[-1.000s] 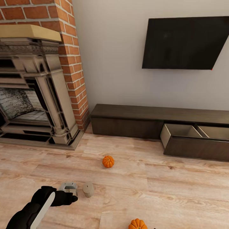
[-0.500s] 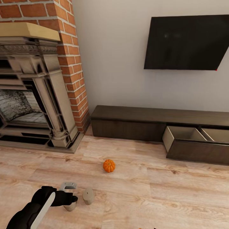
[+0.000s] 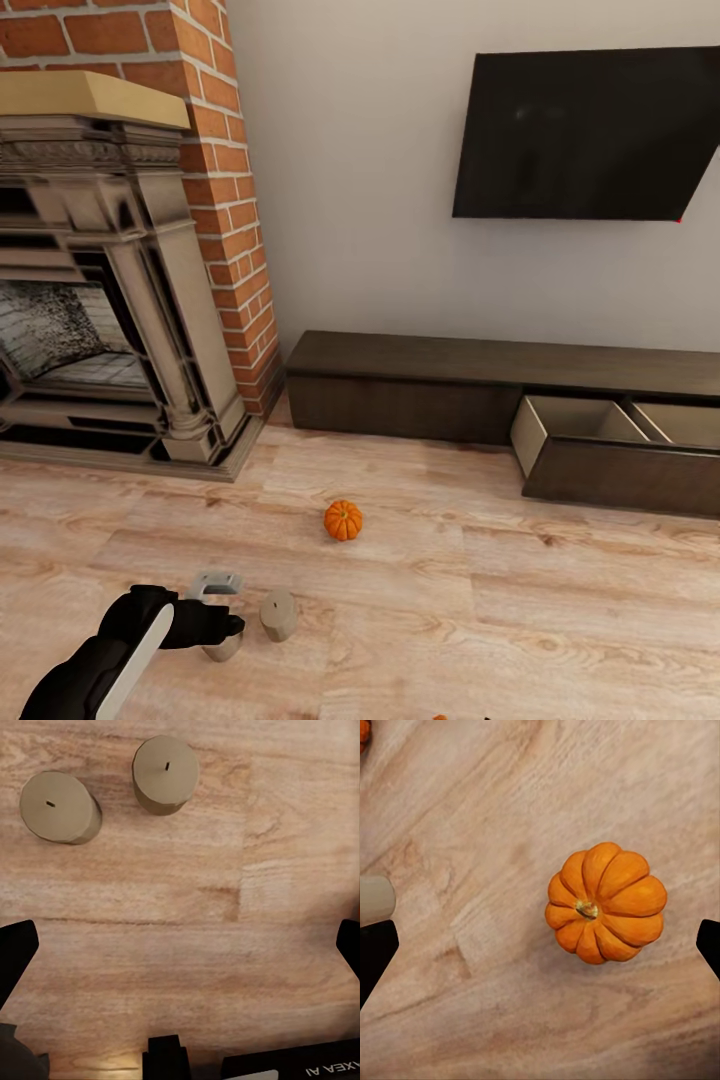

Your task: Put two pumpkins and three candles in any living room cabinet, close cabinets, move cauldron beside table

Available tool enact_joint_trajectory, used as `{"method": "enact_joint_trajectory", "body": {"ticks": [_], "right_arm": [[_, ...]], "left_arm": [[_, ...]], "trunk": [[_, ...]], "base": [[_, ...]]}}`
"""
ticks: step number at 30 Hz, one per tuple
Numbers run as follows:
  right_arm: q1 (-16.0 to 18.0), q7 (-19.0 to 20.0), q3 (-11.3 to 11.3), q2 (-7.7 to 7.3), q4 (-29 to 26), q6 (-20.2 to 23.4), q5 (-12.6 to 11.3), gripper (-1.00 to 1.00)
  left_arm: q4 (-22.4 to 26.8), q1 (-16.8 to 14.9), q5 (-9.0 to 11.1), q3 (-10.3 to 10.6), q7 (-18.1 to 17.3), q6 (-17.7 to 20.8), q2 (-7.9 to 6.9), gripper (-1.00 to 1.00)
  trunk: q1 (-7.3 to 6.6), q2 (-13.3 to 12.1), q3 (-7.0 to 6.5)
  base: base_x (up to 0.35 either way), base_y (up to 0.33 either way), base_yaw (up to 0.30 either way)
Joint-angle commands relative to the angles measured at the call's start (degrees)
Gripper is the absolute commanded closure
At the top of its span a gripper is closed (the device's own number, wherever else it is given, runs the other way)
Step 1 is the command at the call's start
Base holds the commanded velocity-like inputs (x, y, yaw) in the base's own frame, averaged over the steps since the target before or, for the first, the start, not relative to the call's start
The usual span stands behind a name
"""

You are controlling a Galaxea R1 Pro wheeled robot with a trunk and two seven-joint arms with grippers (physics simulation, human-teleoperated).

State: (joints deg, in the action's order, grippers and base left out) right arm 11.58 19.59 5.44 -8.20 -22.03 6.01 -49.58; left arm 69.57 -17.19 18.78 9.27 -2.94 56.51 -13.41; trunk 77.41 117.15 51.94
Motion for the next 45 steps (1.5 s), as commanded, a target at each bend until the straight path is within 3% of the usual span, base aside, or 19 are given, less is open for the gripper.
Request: {"method": "enact_joint_trajectory", "body": {"ticks": [1, 15, 26, 31, 36, 41, 45], "right_arm": [[0.03, 0.02, 0.36, -0.08, -0.03, 0.15, -0.59, -1.00], [0.03, 0.01, 0.33, -0.08, -0.03, 0.00, -0.76, -1.00], [0.03, -0.28, 0.30, -0.06, 0.00, -1.28, -0.87, -1.00], [0.03, -3.45, 0.28, -0.08, -0.43, -1.08, -0.44, -1.00], [0.02, -8.00, 0.29, -0.09, -0.76, -0.77, -0.36, -1.00], [0.02, -8.78, 0.34, -0.12, -0.83, -0.77, -0.11, -1.00], [0.06, -9.05, 0.29, -0.05, -1.73, -0.40, 1.83, -1.00]], "left_arm": [[0.04, -0.03, -0.32, 0.06, -0.31, 0.18, -0.04, -1.00], [0.95, -0.03, -0.15, -0.52, -0.57, 0.18, 0.25, -1.00], [1.15, -0.03, 0.70, -0.68, -0.91, 0.18, 0.53, -1.00], [1.44, -0.03, 0.82, -0.72, -0.92, 0.18, 1.08, -1.00], [1.51, -0.03, 0.84, -0.74, -0.67, 0.18, 2.70, -1.00], [1.52, -0.03, 0.82, -0.82, -0.43, 0.18, 3.16, -1.00], [1.48, -0.03, 0.86, -0.78, -0.40, 0.18, 3.27, -1.00]], "trunk": [[-0.01, 0.02, 0.05], [-0.01, 0.02, 0.05], [2.41, 4.43, 2.02], [3.51, 6.44, 2.92], [4.60, 8.44, 3.82], [5.70, 10.45, 4.72], [6.58, 12.05, 5.43]], "base": [[-0.003, 0.000, 0.000], [0.000, 0.000, 0.000], [0.000, 0.000, 0.000], [0.000, 0.000, 0.000], [0.000, 0.000, 0.000], [0.000, 0.000, 0.000], [-0.002, 0.000, 0.000]]}}
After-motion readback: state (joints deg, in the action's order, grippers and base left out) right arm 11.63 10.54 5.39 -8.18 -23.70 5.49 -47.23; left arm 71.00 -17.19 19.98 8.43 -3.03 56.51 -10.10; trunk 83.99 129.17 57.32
